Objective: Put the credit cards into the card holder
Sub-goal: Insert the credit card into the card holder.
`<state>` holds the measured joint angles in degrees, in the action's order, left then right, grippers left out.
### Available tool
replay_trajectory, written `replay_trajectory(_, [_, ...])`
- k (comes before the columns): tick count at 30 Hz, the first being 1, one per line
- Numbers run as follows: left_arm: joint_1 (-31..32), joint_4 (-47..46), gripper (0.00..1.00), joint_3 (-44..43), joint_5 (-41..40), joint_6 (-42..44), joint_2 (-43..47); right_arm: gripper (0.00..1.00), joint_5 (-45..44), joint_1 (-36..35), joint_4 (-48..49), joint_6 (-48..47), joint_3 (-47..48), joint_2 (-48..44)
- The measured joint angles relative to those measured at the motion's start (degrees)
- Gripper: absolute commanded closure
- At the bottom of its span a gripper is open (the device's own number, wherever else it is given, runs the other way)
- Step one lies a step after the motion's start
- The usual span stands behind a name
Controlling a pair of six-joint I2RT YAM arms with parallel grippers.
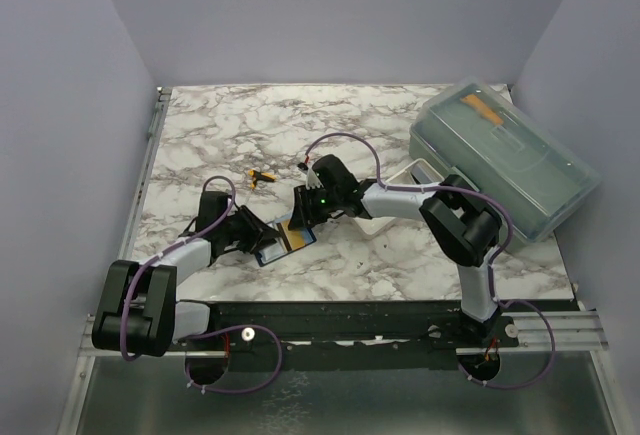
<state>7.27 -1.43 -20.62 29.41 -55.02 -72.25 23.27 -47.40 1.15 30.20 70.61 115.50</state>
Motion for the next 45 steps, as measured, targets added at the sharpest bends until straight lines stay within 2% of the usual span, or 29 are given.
replay_trajectory(17, [0.76, -9.86, 0.67, 2.14, 1.53, -1.29, -1.55, 0.67, 0.00, 0.00, -0.04, 1.31, 0.59, 0.76])
replay_trajectory(29, [1.31, -14.10, 0.83, 4.09, 2.54, -3.37, -1.53, 0.70, 0.00, 0.00, 0.00, 1.38, 0.61, 0.87])
replay_trajectory(31, [1.38, -14.23, 0.90, 4.28, 2.51, -3.52, -0.61, 0.70, 0.00, 0.00, 0.00, 1.53, 0.61, 0.87])
replay_trajectory(34, [1.38, -14.95, 0.99, 4.28, 2.49, -3.76, -0.28, 0.66, -0.02, 0.00, 0.00, 1.84, 0.61, 0.87])
replay_trajectory(39, [1.38, -13.66, 1.00, 4.24, 2.40, -3.37, 0.07, 0.59, -0.24, -0.17, -0.61, 1.77, 1.03, 0.83])
replay_trajectory(45, [1.38, -4.55, 1.00, 2.32, 0.90, -0.28, 5.51, 0.46, -1.05, -0.50, -2.10, -0.50, 1.97, 0.46])
